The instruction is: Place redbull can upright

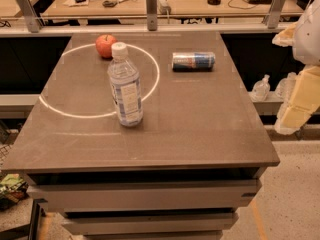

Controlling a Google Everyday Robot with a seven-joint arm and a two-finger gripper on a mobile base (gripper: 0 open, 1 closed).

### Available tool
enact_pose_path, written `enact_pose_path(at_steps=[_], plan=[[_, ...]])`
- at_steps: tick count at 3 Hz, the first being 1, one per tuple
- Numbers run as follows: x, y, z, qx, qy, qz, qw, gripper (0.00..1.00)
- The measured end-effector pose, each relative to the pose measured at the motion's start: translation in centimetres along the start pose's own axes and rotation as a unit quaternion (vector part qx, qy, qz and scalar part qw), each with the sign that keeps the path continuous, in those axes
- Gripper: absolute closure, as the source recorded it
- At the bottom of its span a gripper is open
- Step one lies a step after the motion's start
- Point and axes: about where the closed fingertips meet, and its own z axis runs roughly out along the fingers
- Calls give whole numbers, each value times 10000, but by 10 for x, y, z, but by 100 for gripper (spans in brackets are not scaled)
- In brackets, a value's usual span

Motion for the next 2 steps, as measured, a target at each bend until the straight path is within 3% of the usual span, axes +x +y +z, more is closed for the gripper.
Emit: enact_pose_path(at_steps=[1, 2], plan=[[-5, -13, -6, 60, -91, -50, 9999, 0], [-16, -40, -9, 153, -124, -182, 9996, 0]])
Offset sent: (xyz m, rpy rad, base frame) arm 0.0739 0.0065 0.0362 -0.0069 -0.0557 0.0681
